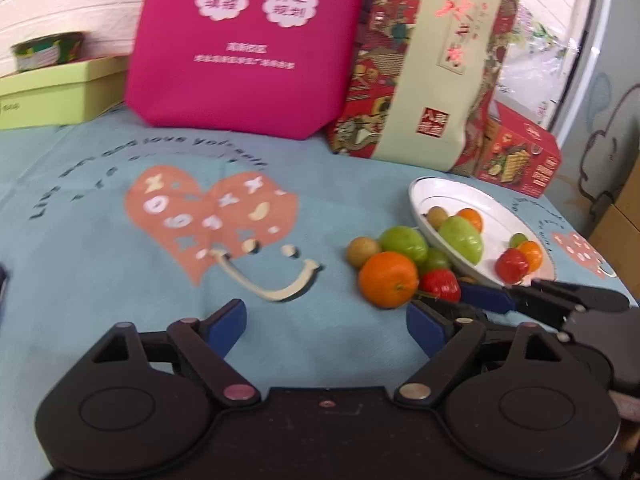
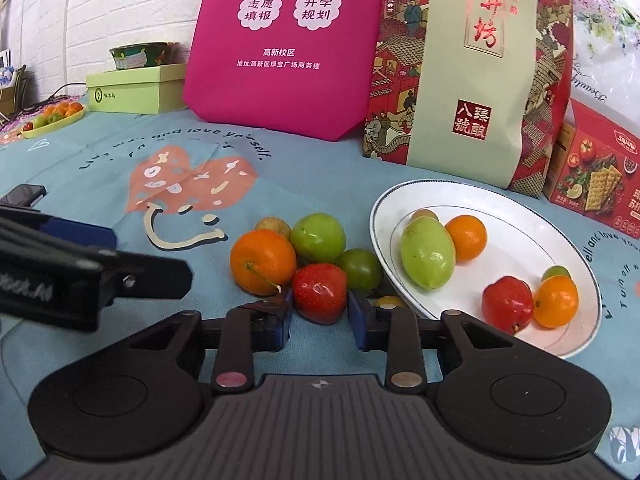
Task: Organize fruits
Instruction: 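Grasp the last orange with the left tool, then carry the orange and red apple over the white plate with both tools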
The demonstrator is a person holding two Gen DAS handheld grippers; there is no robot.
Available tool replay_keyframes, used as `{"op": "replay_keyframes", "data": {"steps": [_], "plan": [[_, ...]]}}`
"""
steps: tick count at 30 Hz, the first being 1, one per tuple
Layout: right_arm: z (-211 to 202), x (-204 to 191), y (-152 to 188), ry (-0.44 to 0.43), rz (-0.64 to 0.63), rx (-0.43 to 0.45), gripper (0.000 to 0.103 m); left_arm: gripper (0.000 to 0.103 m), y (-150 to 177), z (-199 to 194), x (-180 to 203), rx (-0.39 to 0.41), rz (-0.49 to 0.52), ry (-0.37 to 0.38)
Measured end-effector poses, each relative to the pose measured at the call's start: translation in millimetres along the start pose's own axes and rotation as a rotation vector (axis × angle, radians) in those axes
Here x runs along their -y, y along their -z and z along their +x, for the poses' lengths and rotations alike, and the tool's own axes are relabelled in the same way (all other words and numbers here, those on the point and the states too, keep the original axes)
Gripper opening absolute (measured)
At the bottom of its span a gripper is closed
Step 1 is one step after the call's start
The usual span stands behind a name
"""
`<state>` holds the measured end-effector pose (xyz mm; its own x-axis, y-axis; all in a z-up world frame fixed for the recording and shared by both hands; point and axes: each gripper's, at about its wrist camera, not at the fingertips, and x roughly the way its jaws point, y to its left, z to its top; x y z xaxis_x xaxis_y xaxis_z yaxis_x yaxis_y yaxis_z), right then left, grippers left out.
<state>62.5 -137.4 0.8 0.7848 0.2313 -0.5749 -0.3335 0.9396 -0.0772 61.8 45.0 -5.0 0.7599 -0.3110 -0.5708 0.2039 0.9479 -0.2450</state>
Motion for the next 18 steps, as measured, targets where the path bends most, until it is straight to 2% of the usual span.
{"op": "replay_keyframes", "data": {"steps": [4,9,18], "plan": [[-18.8,9.8,10.4,0.008,0.027,0.002,0.053,0.103,-7.9,11.6,14.0,0.002,0.041,0.039],[-29.9,18.9,20.0,0.022,0.065,-0.003,0.053,0.103,-15.6,36.6,25.7,-0.034,0.054,0.088],[-29.1,24.3,22.0,0.015,0.101,0.009,0.053,0.103,-21.2,58.3,29.2,-0.082,0.072,0.067]]}}
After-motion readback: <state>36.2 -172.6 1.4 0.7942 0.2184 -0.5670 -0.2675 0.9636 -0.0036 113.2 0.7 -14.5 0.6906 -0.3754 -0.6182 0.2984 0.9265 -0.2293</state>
